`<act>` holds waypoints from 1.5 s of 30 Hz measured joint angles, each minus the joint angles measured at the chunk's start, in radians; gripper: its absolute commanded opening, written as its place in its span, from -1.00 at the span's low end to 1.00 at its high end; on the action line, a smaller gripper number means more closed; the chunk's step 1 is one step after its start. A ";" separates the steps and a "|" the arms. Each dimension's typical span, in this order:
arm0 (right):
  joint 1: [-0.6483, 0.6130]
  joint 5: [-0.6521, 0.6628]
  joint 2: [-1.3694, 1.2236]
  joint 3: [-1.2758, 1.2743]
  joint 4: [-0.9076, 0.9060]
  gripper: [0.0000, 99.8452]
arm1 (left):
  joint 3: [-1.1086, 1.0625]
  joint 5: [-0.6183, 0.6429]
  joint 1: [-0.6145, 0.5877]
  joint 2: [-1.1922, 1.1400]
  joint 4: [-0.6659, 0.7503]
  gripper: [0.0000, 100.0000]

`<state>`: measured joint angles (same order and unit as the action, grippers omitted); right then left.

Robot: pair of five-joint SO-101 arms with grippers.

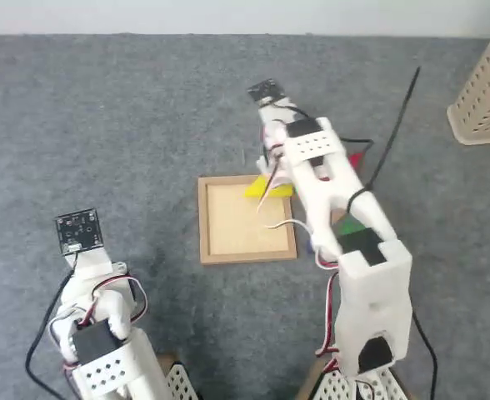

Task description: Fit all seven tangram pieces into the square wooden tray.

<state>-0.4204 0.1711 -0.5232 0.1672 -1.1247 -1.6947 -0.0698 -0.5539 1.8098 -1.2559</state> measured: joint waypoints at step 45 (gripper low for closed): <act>-0.011 -0.005 -0.046 0.020 0.163 -0.70 | 0.000 0.000 0.000 0.000 0.000 -0.97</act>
<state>-0.4312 0.1665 -0.5692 0.1872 -0.9620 -1.6947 -0.0698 -0.5539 1.8098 -1.2559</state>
